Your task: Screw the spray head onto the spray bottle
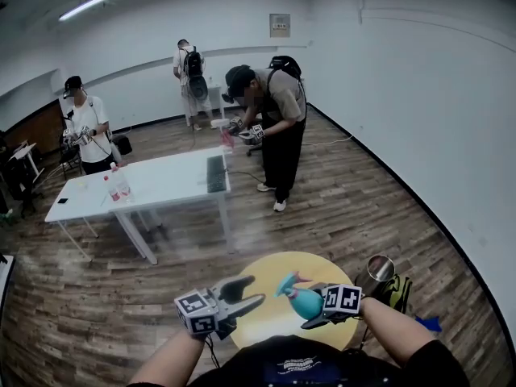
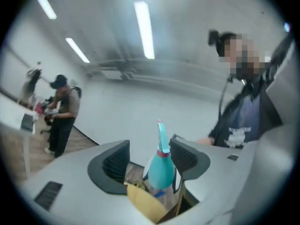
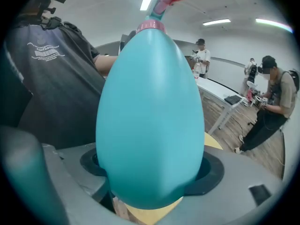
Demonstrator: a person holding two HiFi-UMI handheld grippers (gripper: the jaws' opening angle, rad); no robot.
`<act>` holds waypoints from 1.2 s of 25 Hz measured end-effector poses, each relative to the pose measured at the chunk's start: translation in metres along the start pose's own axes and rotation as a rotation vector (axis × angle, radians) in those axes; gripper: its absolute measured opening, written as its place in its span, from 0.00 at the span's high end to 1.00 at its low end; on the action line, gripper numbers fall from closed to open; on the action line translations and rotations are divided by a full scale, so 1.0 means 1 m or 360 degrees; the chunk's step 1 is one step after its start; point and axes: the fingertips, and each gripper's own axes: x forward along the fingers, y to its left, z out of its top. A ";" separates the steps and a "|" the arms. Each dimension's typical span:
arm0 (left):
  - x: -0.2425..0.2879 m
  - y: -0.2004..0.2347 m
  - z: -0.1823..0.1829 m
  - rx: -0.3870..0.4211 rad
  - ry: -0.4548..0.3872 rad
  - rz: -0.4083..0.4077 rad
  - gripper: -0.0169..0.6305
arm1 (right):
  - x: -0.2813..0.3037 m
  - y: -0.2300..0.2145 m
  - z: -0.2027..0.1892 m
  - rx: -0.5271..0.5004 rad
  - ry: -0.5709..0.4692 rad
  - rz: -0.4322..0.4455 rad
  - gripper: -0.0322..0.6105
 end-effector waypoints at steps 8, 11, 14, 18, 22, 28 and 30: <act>0.006 -0.004 -0.005 -0.0011 0.0109 -0.0025 0.50 | 0.008 0.005 -0.007 -0.0012 0.0108 0.0002 0.27; 0.043 -0.040 -0.034 0.0513 0.0575 -0.0314 0.47 | 0.018 0.016 0.011 -0.0123 0.0136 0.0061 0.27; 0.050 -0.069 -0.060 0.1102 0.0913 -0.0589 0.66 | 0.018 0.028 0.010 -0.0221 0.0183 0.0140 0.26; 0.047 -0.080 -0.064 0.1346 0.1010 -0.0728 0.66 | 0.016 0.041 0.007 -0.0247 0.0183 0.0199 0.27; 0.045 -0.077 -0.062 0.1278 0.0984 -0.0698 0.66 | 0.017 0.039 0.011 -0.0248 0.0165 0.0198 0.27; 0.028 -0.027 -0.019 0.0492 0.0331 -0.0129 0.54 | 0.004 0.016 -0.001 -0.0074 0.0079 0.0109 0.27; -0.005 0.003 -0.007 0.0101 0.0019 0.0081 0.52 | 0.000 0.007 -0.015 0.0021 0.0059 0.0051 0.27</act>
